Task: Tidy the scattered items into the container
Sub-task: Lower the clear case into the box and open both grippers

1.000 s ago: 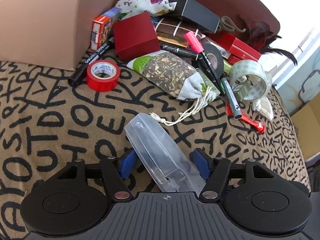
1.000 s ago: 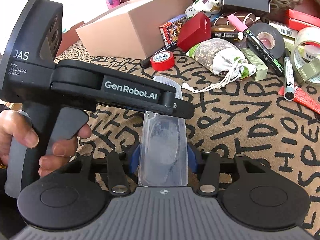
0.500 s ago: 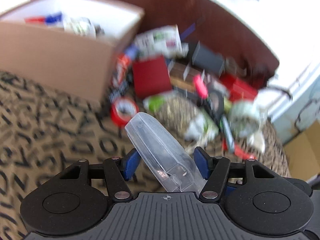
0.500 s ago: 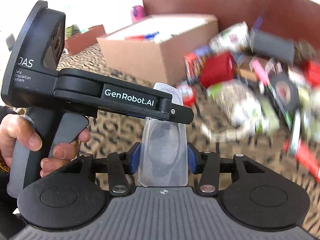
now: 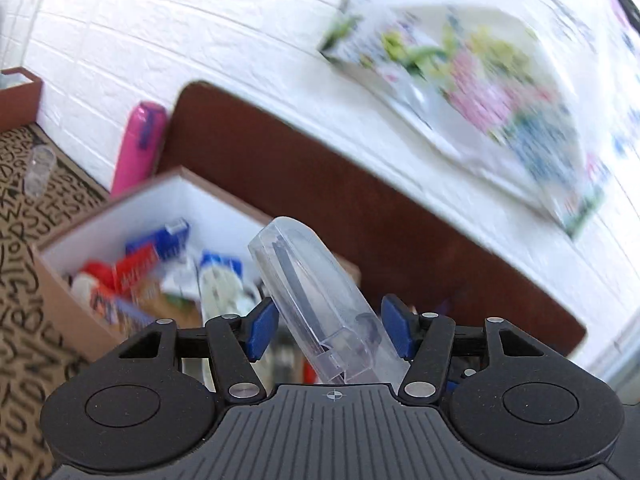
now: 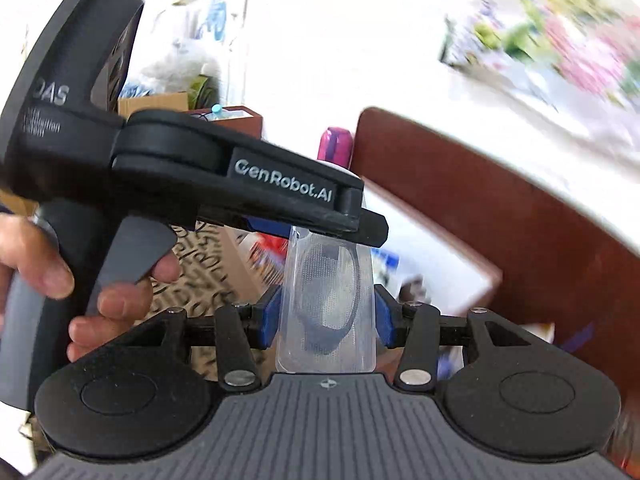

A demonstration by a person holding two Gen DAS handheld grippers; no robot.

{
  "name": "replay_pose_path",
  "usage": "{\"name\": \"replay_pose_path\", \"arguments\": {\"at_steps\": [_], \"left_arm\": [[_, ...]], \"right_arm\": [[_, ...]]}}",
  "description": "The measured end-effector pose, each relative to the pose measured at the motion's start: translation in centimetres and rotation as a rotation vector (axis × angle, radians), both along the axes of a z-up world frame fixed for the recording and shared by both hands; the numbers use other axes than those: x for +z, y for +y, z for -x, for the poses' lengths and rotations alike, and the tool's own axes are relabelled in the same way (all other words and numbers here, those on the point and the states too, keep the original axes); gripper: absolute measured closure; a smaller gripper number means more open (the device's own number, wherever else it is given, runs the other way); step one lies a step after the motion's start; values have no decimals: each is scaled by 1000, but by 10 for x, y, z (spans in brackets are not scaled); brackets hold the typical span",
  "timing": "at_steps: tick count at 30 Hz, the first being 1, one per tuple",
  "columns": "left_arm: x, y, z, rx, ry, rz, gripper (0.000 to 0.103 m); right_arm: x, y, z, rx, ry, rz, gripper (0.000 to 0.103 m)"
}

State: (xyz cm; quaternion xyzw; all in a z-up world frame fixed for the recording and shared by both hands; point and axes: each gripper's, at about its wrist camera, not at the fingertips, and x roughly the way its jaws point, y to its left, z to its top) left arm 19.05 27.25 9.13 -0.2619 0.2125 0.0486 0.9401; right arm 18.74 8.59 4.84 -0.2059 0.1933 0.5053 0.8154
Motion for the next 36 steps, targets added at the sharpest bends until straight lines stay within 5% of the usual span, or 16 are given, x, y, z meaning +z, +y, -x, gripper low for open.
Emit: {"name": "replay_pose_path", "arguments": {"at_steps": [9, 17, 19, 21, 27, 31, 36], "left_arm": [[-28, 51, -80, 25, 18, 93, 33], [-64, 62, -136, 6, 76, 82, 33], [-70, 63, -145, 34, 91, 49, 25], [-73, 66, -150, 63, 116, 14, 2], [-83, 72, -150, 67, 149, -23, 2], [-90, 68, -152, 39, 200, 5, 1], [-85, 52, -144, -1, 228, -4, 0]], "right_arm": [[-19, 58, -76, 47, -78, 105, 51], [-55, 75, -142, 40, -41, 148, 51], [-67, 81, -154, 4, -81, 179, 50], [-79, 85, -163, -55, -140, 212, 36], [-96, 81, -171, -62, -155, 250, 31], [-96, 81, -161, -94, -174, 251, 14], [-79, 73, -151, -127, -162, 230, 8]]}}
